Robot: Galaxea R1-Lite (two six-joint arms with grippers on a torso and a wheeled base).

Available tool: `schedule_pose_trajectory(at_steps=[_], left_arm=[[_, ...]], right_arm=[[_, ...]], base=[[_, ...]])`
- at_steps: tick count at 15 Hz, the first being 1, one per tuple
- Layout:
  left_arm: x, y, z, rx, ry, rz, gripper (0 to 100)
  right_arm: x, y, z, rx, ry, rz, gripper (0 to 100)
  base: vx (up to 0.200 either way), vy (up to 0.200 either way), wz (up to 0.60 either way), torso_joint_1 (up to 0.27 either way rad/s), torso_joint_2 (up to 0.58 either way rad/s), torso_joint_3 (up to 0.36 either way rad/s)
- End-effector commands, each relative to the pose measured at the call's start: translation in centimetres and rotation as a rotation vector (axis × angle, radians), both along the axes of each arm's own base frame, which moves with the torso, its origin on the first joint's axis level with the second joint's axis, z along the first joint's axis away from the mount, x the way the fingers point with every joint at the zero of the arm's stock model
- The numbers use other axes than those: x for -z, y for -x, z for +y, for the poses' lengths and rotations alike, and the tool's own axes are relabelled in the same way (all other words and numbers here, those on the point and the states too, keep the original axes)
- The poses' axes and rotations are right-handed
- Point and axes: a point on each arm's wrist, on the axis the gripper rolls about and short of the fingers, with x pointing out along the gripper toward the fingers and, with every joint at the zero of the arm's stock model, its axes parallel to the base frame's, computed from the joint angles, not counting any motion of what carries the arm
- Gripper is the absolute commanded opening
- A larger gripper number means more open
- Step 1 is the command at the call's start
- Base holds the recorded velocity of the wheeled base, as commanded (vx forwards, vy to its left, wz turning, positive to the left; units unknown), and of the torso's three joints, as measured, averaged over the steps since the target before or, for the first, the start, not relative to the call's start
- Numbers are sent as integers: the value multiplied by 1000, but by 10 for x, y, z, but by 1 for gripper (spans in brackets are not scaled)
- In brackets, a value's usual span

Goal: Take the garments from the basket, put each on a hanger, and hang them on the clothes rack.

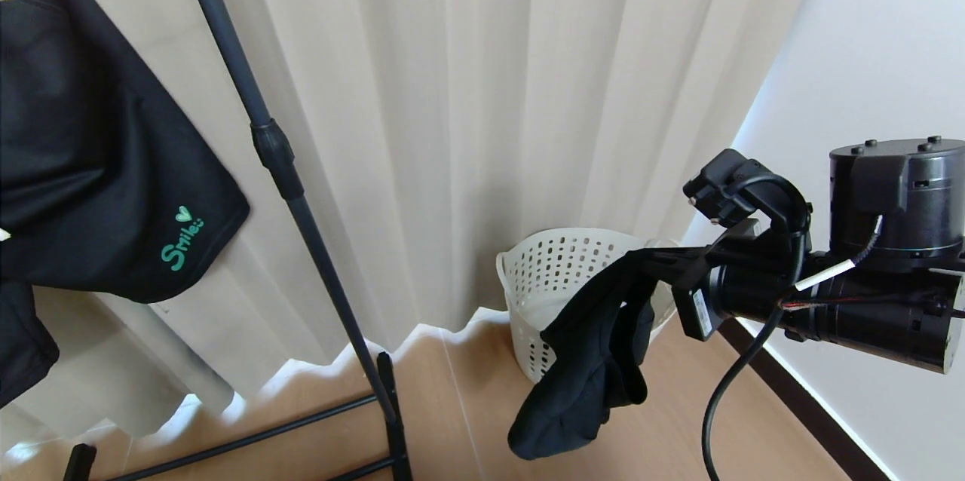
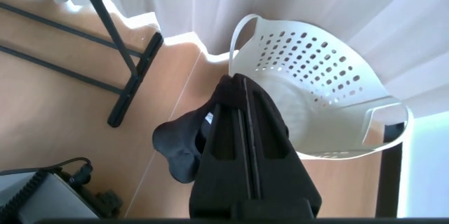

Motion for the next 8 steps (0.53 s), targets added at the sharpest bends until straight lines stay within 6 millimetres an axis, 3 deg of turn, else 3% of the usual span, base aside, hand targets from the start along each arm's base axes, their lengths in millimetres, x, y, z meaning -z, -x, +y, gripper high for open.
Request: schedule_pose_trajectory(at_steps=[1,5,8], left_arm=[[0,0,0,0,0,-1,100],[0,0,0,0,0,1,100],[0,0,0,0,0,1,100]], right_arm=[[2,0,0,-2,4,7,0],[4,-2,1,-2,8,13,0],[4,-2,0,1,7,11,0]], base=[[0,0,0,2,-2,188],[0,0,0,-1,-7,192],[0,0,0,14,-282,-69]])
